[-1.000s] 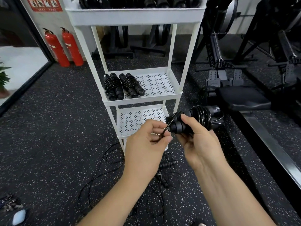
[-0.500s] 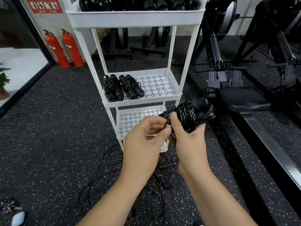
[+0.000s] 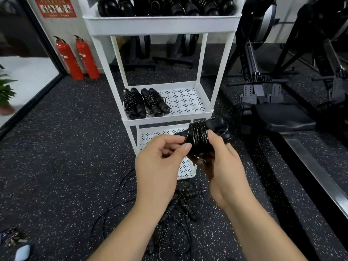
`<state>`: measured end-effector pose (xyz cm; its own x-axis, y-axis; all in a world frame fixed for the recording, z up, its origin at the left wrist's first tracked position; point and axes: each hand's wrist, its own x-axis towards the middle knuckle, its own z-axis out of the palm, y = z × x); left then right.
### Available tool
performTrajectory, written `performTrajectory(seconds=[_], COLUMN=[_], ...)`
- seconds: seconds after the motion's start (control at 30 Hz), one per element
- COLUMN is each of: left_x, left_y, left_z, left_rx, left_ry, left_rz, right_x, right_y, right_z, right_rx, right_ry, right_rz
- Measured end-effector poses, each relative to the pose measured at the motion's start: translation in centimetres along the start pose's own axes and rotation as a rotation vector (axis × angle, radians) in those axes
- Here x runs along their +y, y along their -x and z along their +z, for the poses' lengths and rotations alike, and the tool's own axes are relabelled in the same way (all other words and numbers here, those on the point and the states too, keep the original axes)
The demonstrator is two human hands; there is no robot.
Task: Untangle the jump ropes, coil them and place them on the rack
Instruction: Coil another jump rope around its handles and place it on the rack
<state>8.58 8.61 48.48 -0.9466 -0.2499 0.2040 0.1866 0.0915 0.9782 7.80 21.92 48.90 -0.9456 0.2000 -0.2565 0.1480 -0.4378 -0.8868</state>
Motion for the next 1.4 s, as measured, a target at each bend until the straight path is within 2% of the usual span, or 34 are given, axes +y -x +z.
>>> performTrajectory(seconds=[0.1,0.27,0.43,0.5,0.6,0.83,0.93,1.07,1.17,1.23,1.4], left_x=[0.0,-1.0,-1.5,-1.5,-1.3,-1.9,-1.6,-1.3,-1.6,-1.5,-1.4], left_y=[0.6,0.3,-0.3,-0.7,-1.5,-2.6,-3.1,-3.4,-3.3,-3.5,-4.1], left_z=[0.2,-0.1,0.4,0.2,-0.7,-3.0,-3.8,-4.0,-4.1,-4.0,-2.9], left_rx=[-0.015,0.016,0.145,0.097,-0.06,-0.302,-0.332,-0.385,-0.452,-0.506,-0.371], left_ry=[0.064,-0.046,0.288,0.479,0.767,0.766,0.737,0.533,0.479,0.356,0.239], left_rz=[-0.051,-0.079,-0.411,-0.556,-0.752,-0.895,-0.886,-0.723,-0.706,-0.645,-0.498], right_x=[0.1,0.1,0.1,-0.1,-0.5,-0.8,-1.1,-1.4,-1.3,-1.0,-1.4], right_y=[-0.1,-0.4,-0.4,-0.4,-0.5,-0.9,-1.2,-1.8,-2.1,-2.5,-3.5], right_z=[-0.1,-0.6,-0.6,-0.6,-1.1,-2.3,-2.7,-3.3,-3.3,-3.0,-0.6], right_rx=[-0.005,0.033,-0.011,-0.051,-0.095,-0.13,-0.169,-0.199,-0.211,-0.185,-0.139], right_ry=[-0.001,-0.117,-0.121,-0.063,0.023,0.349,0.319,0.261,0.256,0.254,0.151], right_rz=[0.012,-0.019,-0.042,-0.043,-0.054,-0.149,-0.111,-0.066,-0.056,-0.056,-0.009])
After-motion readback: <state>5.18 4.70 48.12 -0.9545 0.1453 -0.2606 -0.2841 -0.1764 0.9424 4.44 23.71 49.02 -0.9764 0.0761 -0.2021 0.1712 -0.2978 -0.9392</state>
